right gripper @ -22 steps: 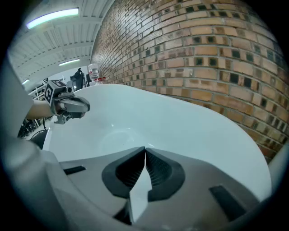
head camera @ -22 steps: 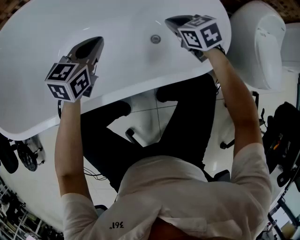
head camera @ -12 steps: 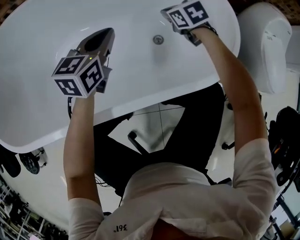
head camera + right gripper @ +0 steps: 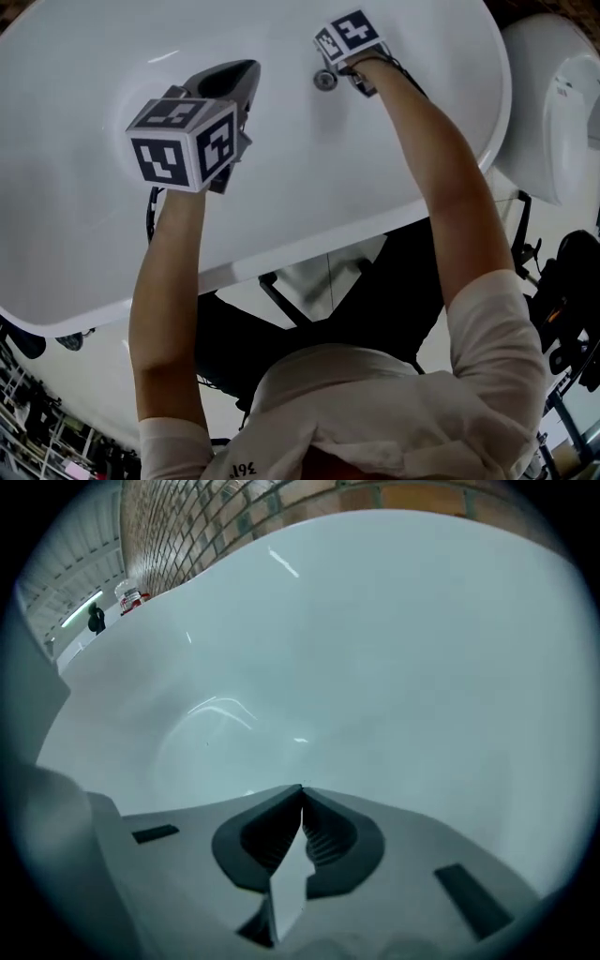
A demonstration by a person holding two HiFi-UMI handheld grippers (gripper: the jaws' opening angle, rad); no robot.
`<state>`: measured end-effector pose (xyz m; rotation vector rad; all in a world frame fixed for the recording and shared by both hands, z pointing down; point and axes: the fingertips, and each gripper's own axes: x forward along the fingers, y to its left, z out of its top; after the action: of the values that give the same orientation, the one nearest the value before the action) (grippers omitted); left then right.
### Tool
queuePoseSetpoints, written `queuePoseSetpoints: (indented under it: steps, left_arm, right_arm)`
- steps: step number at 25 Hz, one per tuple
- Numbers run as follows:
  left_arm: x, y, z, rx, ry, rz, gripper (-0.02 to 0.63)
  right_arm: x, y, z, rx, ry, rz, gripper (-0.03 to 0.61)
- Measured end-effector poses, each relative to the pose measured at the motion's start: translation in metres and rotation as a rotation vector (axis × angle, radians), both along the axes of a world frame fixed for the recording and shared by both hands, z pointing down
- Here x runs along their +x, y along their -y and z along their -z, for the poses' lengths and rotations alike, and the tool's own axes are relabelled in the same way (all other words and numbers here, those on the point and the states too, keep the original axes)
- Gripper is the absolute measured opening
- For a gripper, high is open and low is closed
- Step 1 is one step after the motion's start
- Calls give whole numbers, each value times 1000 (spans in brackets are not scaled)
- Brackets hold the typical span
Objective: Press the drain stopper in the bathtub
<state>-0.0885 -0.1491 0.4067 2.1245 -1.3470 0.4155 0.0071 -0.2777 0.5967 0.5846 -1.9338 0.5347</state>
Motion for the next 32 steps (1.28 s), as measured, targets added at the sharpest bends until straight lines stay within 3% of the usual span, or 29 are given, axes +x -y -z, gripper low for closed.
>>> queuePoseSetpoints:
  steps: [5,10,26,32]
  left_arm:
    - [-23,-2,-10,-70,1,-4,11]
    - [-12,-14,-41,-176,-53,17,11]
    - [-1,-33,-64,-307,-117,12,11]
    - [-2,-32,-61,-310,-155,28,11]
  right_arm:
    - [-20,-5,-32,-53,-37,0,12]
    - [-11,-14,-77,-114,-105,23,12]
    - [19,-44,-156,-243,-249,40,14]
    - [20,-42,-160,-320,-174,-33,14]
